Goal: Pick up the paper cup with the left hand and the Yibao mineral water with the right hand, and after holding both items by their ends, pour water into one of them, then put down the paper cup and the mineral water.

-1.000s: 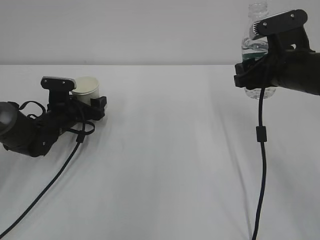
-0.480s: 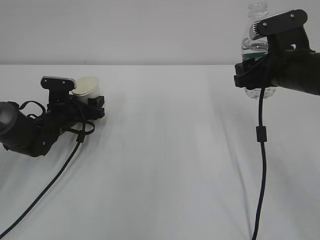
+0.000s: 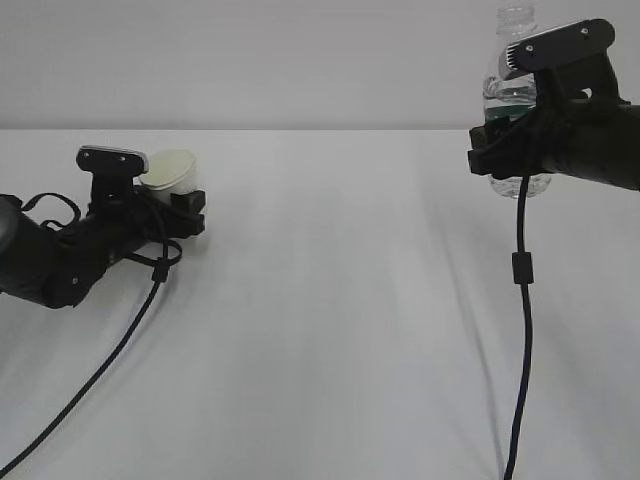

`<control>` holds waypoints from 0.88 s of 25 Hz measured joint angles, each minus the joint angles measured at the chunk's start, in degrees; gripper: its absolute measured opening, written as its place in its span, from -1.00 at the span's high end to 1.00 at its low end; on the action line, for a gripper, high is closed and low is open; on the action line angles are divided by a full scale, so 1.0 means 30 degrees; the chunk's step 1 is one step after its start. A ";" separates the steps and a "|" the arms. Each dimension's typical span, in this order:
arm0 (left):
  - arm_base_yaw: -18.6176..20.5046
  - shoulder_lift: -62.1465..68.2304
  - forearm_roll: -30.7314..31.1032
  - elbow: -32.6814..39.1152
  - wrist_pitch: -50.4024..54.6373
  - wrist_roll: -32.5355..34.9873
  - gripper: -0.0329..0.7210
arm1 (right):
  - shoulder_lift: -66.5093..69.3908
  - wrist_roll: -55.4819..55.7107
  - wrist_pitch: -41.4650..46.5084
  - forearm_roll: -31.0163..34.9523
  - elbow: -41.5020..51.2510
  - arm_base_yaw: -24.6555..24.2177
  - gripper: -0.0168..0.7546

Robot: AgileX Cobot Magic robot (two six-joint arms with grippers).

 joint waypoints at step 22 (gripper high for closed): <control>0.0428 -0.4466 0.5355 0.3445 -0.0868 -0.1953 -0.26 | 0.0000 0.0000 0.0013 -0.0371 0.0000 0.0000 -0.31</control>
